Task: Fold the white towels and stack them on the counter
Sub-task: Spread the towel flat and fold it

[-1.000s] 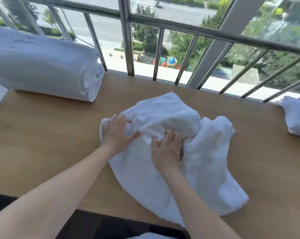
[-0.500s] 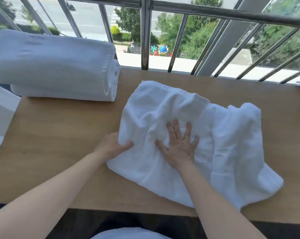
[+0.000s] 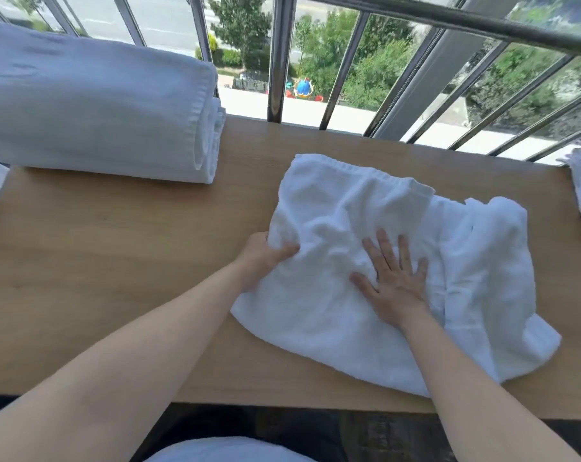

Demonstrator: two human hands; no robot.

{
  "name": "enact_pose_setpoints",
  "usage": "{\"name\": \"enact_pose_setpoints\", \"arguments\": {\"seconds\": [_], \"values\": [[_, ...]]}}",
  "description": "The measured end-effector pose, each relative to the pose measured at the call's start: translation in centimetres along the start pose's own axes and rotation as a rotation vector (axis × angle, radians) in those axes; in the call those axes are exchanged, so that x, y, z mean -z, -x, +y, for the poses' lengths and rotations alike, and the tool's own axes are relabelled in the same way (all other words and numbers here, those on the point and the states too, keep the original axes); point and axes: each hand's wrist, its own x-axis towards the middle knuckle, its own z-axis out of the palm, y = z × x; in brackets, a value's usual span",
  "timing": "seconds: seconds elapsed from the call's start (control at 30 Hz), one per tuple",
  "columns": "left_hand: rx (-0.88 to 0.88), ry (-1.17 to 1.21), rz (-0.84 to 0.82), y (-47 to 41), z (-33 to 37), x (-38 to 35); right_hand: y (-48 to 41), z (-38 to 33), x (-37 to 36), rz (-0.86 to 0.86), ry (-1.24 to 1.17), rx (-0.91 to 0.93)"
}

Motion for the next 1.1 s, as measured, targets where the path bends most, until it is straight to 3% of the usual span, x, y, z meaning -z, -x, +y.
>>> {"name": "enact_pose_setpoints", "arguments": {"seconds": [0.1, 0.27, 0.6, 0.7, 0.93, 1.0, 1.1], "values": [[-0.060, -0.072, 0.042, 0.4, -1.7, -0.8, 0.4, 0.9, 0.9, 0.014, -0.113, -0.065], [-0.061, -0.201, 0.189, 2.2, -4.5, 2.5, -1.1, -5.5, -0.3, 0.179, -0.297, -0.169], [-0.019, 0.226, 0.189, -4.6, 2.6, 2.2, -2.0, -6.2, -2.2, 0.231, -0.150, -0.104], [-0.094, 0.197, 0.232, -5.3, 2.5, 2.7, -2.7, -5.9, -2.1, 0.234, -0.158, -0.109], [-0.170, 0.072, 0.500, -5.0, 0.1, 3.4, -4.7, -5.6, -0.5, 0.205, -0.226, -0.094], [-0.157, 0.123, 0.472, -5.1, 1.4, 3.4, -4.9, -5.5, 0.0, 0.164, -0.240, -0.097], [-0.036, 0.417, 0.247, -5.0, 2.8, 5.1, -4.6, -4.9, -0.1, 0.169, -0.273, -0.092]]}}
